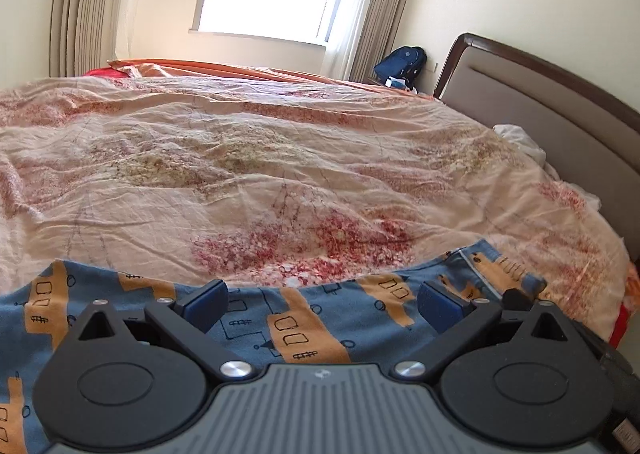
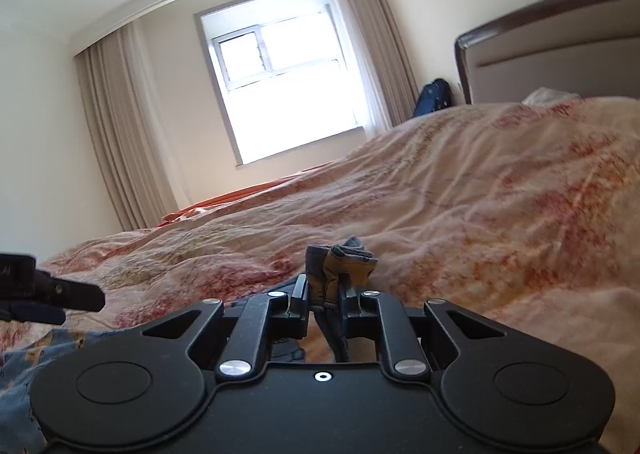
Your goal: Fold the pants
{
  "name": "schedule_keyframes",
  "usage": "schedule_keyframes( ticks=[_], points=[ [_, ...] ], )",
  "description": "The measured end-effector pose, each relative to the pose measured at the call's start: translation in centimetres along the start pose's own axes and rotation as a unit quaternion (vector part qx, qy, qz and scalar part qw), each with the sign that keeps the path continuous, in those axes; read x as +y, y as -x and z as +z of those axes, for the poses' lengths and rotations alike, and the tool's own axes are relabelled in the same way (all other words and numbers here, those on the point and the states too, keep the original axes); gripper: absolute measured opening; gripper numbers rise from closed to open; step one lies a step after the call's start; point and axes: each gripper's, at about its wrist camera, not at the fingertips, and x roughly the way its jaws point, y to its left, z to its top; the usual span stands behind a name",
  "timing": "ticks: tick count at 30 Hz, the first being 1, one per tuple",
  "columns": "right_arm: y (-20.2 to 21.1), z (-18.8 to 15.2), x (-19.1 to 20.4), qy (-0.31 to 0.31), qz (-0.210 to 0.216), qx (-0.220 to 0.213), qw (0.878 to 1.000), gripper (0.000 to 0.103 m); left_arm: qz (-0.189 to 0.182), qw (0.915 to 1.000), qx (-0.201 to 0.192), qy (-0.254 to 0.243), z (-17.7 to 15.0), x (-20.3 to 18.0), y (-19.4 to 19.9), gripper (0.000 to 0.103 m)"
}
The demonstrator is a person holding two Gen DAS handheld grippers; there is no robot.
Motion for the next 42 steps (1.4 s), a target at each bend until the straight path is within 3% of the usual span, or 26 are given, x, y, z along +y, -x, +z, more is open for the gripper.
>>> schedule_keyframes(
  ticks=[2,4,7,9,11,17,23,28,29,32,33,42],
  points=[
    [0.6,0.2,2.2,0.051,0.026,-0.012,0.998,0.015,-0.054,0.9977,0.008,0.039,0.3,1.3,0.0,0.103],
    [1.2,0.2,4.2,0.086,0.057,-0.014,0.995,0.015,-0.131,0.9864,0.033,0.093,0.2,2.9,-0.9,0.102],
    [1.7,-0.2,6.3,0.082,0.123,0.008,0.989,0.014,-0.184,0.9685,0.067,0.153,-1.0,4.3,-2.3,0.102],
    [2.4,-1.1,7.9,0.087,0.171,0.024,0.981,0.014,-0.175,0.9693,0.080,0.153,-2.0,4.5,-3.1,0.102],
    [3.0,-2.1,9.2,0.106,0.191,0.037,0.975,0.014,-0.160,0.9715,0.087,0.152,-2.9,4.7,-3.7,0.099],
    [2.4,-4.7,9.7,0.111,0.185,0.078,0.973,0.014,-0.153,0.9696,0.066,0.179,-5.0,6.2,-3.8,0.083],
    [2.7,-5.2,8.1,0.065,0.192,0.068,0.977,0.014,-0.155,0.9649,0.064,0.202,-5.5,6.4,-3.6,0.082],
    [3.4,-5.2,7.6,0.047,0.197,0.055,0.978,0.014,-0.156,0.9563,0.068,0.238,-5.6,6.3,-4.1,0.052],
    [3.4,-5.1,7.6,0.046,0.196,0.056,0.978,0.014,-0.153,0.9566,0.069,0.238,-5.7,6.2,-4.2,0.037],
    [3.5,-5.2,7.6,0.049,0.192,0.058,0.978,0.014,-0.137,0.9602,0.059,0.236,-5.8,6.0,-4.2,0.016],
    [3.5,-5.2,7.6,0.050,0.190,0.058,0.979,0.014,-0.136,0.9609,0.054,0.235,-5.8,5.9,-4.0,0.013],
    [4.3,-4.6,8.5,0.067,0.185,0.046,0.979,0.014,-0.124,0.9801,-0.007,0.155,-4.0,3.8,-0.3,0.011]
  ],
)
